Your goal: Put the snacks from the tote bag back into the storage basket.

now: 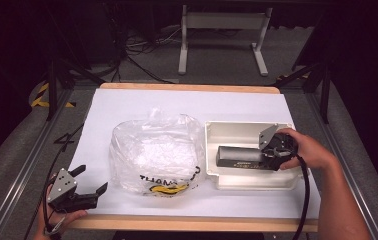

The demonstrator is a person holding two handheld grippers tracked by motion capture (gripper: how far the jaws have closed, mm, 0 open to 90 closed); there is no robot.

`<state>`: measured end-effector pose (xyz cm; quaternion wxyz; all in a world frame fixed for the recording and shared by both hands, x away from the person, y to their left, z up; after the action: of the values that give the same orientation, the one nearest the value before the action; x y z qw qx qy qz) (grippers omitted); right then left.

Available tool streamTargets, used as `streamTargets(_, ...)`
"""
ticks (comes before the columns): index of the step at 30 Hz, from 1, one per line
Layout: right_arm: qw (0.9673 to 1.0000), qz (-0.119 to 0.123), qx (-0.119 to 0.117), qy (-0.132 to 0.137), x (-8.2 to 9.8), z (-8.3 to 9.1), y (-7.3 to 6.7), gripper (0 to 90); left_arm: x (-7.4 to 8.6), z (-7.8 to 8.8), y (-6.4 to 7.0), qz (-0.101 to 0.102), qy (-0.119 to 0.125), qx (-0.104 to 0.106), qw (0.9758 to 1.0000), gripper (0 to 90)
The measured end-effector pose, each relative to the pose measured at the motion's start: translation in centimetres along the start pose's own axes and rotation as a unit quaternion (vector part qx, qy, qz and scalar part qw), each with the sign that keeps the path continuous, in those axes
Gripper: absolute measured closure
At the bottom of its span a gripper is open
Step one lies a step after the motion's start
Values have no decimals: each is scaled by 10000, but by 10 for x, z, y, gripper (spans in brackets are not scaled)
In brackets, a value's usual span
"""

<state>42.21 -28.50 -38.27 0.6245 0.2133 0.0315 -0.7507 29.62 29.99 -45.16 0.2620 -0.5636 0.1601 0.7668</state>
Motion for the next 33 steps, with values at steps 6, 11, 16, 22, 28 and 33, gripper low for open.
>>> streamTargets(6, 9990, -227, 151, 350, 4, 7, 1, 248, -1, 1, 0, -15, 51, -41, 10000, 73)
streamTargets(11, 9958, -490, 343, 699, 5, 16, 2, 212, -3, -1, -1, -44, 74, -30, 10000, 73)
streamTargets(16, 9895, -824, 551, 1047, 10, 23, 2, 181, -5, -4, -3, -52, 107, 1, 9999, 73)
streamTargets(22, 9826, -1068, 768, 1315, 11, 31, -4, 168, -7, -8, -3, -76, 123, 29, 9999, 73)
streamTargets(28, 9771, -1227, 1065, 1371, 11, 37, -10, 147, -9, -12, -4, -73, 184, -3, 9998, 76)
streamTargets(33, 9680, -1495, 1373, 1477, 14, 42, -12, 134, -12, -16, -4, -112, 191, 68, 9997, 77)
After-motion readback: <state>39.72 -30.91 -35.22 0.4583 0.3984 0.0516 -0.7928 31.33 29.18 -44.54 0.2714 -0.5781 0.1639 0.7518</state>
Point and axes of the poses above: each handheld gripper's, and its own axes: z roughly backward along the jaws, x roughly out of its underside, y roughly to its right, the point moved 1 cm from there along -z, roughly forward along the jaws, and after that the axes turned 7 degrees about y, right-handed, at the moved point
